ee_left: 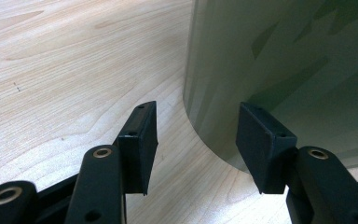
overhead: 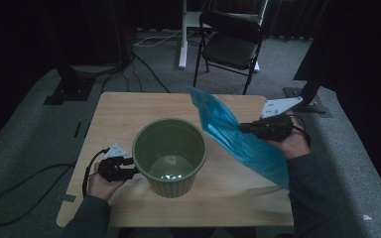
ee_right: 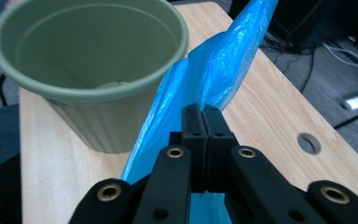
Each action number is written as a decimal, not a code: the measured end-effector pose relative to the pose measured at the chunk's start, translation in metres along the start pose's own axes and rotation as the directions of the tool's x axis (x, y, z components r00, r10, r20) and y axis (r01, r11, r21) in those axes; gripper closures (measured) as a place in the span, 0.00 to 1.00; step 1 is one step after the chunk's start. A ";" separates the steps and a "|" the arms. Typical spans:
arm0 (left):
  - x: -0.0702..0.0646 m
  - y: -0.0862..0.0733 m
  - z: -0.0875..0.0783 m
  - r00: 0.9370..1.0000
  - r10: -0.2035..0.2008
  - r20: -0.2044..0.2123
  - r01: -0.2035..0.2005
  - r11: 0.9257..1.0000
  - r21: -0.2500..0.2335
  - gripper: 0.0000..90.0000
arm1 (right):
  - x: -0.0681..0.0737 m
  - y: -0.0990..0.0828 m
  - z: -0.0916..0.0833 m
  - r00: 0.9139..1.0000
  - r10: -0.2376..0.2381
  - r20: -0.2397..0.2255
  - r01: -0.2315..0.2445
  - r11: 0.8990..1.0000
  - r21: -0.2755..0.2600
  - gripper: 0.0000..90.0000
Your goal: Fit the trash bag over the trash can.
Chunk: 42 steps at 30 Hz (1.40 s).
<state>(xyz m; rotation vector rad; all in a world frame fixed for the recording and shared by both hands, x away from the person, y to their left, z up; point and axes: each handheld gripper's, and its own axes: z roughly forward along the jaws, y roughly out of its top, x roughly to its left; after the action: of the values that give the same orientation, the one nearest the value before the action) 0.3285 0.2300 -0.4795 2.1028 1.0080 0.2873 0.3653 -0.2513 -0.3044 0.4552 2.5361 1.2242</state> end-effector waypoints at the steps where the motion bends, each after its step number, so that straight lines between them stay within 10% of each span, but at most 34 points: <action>1: 0.000 0.000 0.000 1.000 0.001 0.000 -0.001 1.000 0.000 0.54 | 0.001 0.001 -0.001 1.000 -0.004 -0.008 0.004 1.000 -0.006 0.99; 19: 0.000 0.000 0.000 1.000 0.003 -0.003 -0.003 1.000 0.001 0.54 | 0.025 0.018 -0.008 0.988 -0.090 -0.124 0.083 0.995 -0.064 0.99; 42: 0.000 0.001 0.001 1.000 -0.001 -0.007 0.001 1.000 0.000 0.53 | 0.046 0.018 -0.011 0.943 -0.155 -0.294 0.144 0.988 -0.057 0.99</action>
<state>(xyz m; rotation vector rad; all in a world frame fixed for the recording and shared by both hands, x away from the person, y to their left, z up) 0.3295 0.2297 -0.4794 2.1028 1.0129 0.2943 0.3225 -0.2299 -0.2890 0.0688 2.7297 1.3646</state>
